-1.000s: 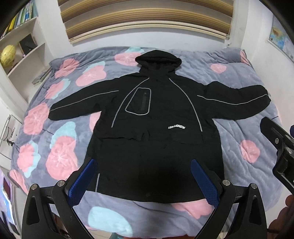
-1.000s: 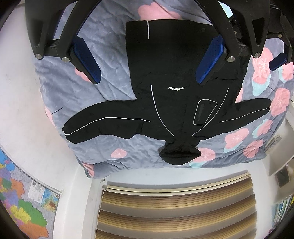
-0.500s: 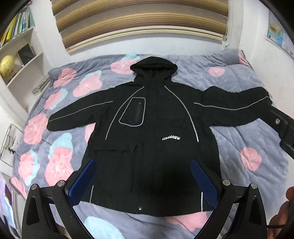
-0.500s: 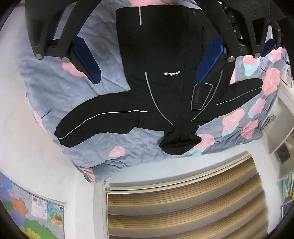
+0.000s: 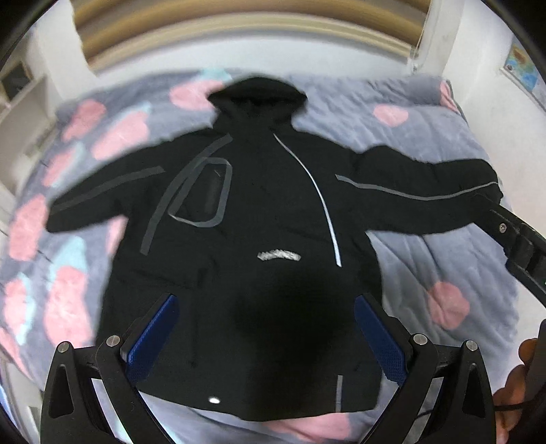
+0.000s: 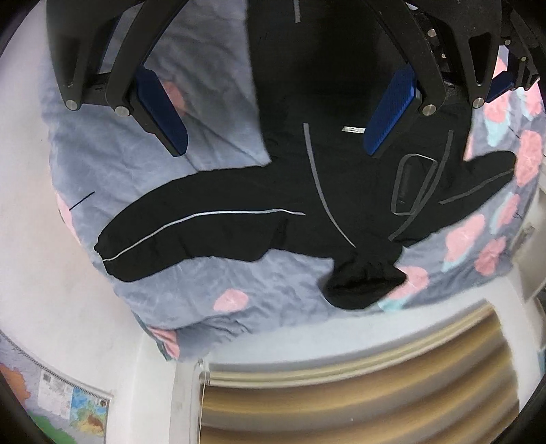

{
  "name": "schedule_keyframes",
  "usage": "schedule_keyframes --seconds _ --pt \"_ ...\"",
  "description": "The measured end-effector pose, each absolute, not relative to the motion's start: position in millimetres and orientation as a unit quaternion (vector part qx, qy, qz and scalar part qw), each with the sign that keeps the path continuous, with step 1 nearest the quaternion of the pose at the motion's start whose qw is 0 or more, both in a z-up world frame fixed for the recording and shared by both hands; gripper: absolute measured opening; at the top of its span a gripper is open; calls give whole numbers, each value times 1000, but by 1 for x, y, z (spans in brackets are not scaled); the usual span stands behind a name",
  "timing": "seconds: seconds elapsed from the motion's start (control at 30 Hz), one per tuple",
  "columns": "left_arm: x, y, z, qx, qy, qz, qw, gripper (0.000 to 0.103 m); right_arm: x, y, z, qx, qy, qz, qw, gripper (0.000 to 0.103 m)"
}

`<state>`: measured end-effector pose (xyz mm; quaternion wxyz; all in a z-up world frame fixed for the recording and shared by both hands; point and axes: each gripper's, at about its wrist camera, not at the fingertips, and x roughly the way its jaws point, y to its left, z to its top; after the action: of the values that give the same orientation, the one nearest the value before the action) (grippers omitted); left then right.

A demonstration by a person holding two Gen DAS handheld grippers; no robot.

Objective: Fold large clothes
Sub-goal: 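Move both tools over the spread black jacket toward its sleeve, then grasp the black jacket's sleeve cuff with the right tool and lift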

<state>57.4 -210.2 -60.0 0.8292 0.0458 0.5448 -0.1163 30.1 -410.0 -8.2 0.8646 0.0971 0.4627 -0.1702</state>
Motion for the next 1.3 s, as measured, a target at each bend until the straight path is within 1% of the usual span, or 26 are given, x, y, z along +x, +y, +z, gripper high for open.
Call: schedule_keyframes --seconds 0.2,0.3,0.5,0.63,0.67,0.73,0.77,0.87,0.97,1.07,1.1,1.13,1.17,1.2,1.23,1.27,1.3 --pt "91 -242 -107 39 595 -123 794 102 53 -483 -41 110 468 -220 849 103" --pt "109 -262 -122 42 602 -134 786 102 57 -530 -59 132 477 -248 833 103" --pt "147 -295 -143 18 617 -173 767 102 66 -626 -86 160 470 -312 810 103" --pt "165 -322 -157 17 625 -180 759 102 63 -688 -99 195 450 -345 800 103" --pt "169 -329 -160 23 626 -182 758 102 64 -702 -101 201 444 -350 800 101" --pt "175 -342 -166 37 624 -188 757 102 66 -725 -107 211 439 -355 798 93" --pt "176 -346 -168 42 623 -189 758 102 67 -737 -110 222 437 -356 796 91" --pt "182 -359 -175 57 622 -194 757 102 70 -771 -121 253 422 -360 793 91" --pt "185 -370 -181 64 625 -201 752 102 80 -791 -130 260 424 -354 792 91" --pt "185 -379 -187 69 628 -208 747 102 98 -798 -141 255 430 -337 798 91" --pt "186 -382 -189 72 628 -210 746 102 103 -799 -142 246 432 -340 798 90" --pt "187 -388 -190 77 623 -215 748 102 105 -799 -142 239 434 -343 798 86" --pt "189 -392 -191 82 616 -218 752 102 108 -797 -140 231 433 -342 801 67" --pt "191 -399 -191 93 603 -223 760 102 110 -794 -137 223 432 -343 804 55" --pt "194 -407 -191 103 591 -227 767 102 109 -788 -130 214 428 -342 809 50" --pt "198 -415 -191 113 578 -232 774 102 106 -783 -123 213 420 -337 815 39" --pt "203 -423 -190 121 563 -237 782 102 103 -779 -116 218 414 -330 820 33"
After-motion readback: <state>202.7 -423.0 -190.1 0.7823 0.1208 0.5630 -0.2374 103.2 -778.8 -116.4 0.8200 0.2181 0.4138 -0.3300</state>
